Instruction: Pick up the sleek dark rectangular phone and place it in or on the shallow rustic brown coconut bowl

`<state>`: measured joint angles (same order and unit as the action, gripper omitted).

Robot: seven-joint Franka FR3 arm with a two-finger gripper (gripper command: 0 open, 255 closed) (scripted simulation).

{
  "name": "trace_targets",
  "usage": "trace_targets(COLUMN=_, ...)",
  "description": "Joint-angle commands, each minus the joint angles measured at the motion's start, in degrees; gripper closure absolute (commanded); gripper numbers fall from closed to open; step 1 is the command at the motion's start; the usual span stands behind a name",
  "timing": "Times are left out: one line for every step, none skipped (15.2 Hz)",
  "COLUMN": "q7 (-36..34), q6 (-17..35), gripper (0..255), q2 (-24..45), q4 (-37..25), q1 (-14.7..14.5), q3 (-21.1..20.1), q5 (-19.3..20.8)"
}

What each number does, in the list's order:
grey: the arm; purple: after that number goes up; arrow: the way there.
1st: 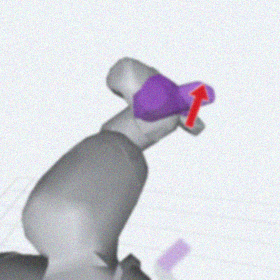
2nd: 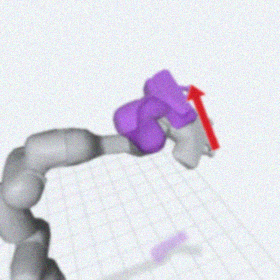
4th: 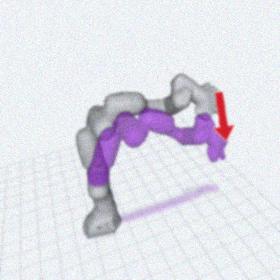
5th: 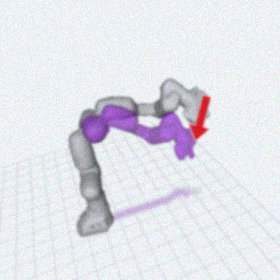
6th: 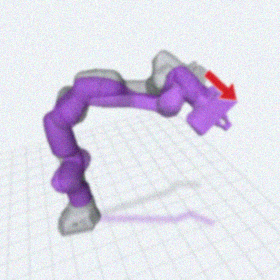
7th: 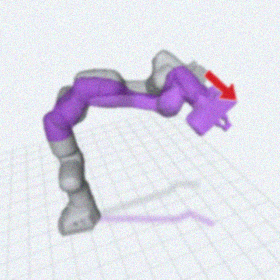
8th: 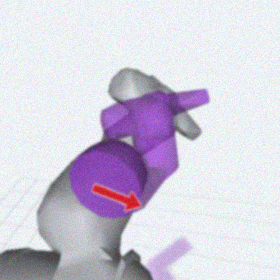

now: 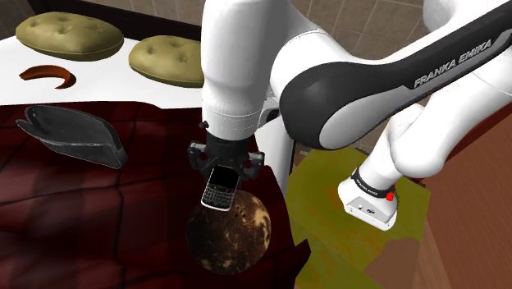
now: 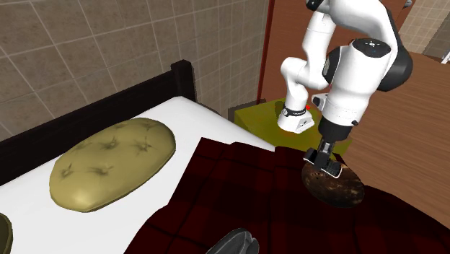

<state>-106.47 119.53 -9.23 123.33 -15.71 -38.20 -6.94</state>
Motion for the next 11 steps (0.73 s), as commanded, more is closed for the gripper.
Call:
trace_targets(q7=-2.7, q6=0.1, gripper=255, q2=-0.5, q4=0.4, q1=-1.2, q3=-1.6, q5=-0.4)
trace_targets(q7=-4.0, q6=0.1, gripper=255, q2=-0.7, q4=0.4, q1=-1.8, q3=-2.4, q5=-0.6)
trace_targets(q7=-6.2, q6=0.0, gripper=255, q2=-0.8, q4=0.3, q1=-2.7, q3=-3.8, q5=-0.7)
trace_targets(q7=-6.3, q6=0.8, gripper=255, q2=-0.5, q4=0.8, q1=-2.7, q3=-3.9, q5=-0.5)
trace_targets(q7=-6.5, q6=1.6, gripper=255, q2=-0.2, q4=1.3, q1=-2.7, q3=-4.1, q5=-0.4)
trace_targets(q7=-6.6, q6=2.4, gripper=255, q2=0.1, q4=1.9, q1=-2.6, q3=-4.2, q5=-0.2)
trace_targets(q7=-6.8, q6=3.2, gripper=255, q2=0.5, q4=2.4, q1=-2.6, q3=-4.4, q5=0.1)
trace_targets(q7=-7.0, q6=4.0, gripper=255, q2=0.9, q4=2.8, q1=-2.6, q3=-4.5, q5=0.3)
trace_targets(q7=-7.2, q6=4.8, gripper=255, q2=1.3, q4=3.3, q1=-2.6, q3=-4.7, q5=0.5)
trace_targets(q7=-7.4, q6=5.6, gripper=255, q2=1.7, q4=3.8, q1=-2.5, q3=-4.8, q5=0.8)
trace_targets(q7=-7.6, q6=6.4, gripper=255, q2=2.1, q4=4.3, q1=-2.5, q3=-5.0, q5=1.1)
